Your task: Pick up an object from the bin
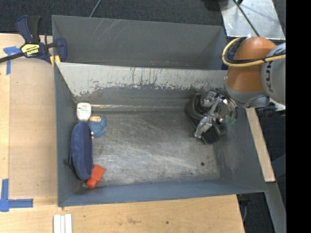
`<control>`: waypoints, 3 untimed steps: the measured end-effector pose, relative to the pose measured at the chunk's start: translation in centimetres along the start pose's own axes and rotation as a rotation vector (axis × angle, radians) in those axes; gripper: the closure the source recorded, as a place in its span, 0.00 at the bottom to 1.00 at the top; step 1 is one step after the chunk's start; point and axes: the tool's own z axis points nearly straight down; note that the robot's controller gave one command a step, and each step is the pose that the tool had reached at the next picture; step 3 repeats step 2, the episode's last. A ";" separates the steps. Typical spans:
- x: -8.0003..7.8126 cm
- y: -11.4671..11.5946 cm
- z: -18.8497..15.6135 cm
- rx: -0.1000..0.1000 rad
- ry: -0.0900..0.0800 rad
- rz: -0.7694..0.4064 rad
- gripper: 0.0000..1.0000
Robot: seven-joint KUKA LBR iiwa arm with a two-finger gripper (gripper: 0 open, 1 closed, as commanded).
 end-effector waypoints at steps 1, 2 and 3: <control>0.1 0.0 0.0 0.000 0.005 0.002 1.00; 0.1 0.6 -18.2 0.000 -0.020 -0.115 1.00; 0.1 0.6 -18.2 0.000 -0.020 -0.115 1.00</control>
Offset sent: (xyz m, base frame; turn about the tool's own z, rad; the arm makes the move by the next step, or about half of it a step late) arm 0.0000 0.0000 0.0000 0.0000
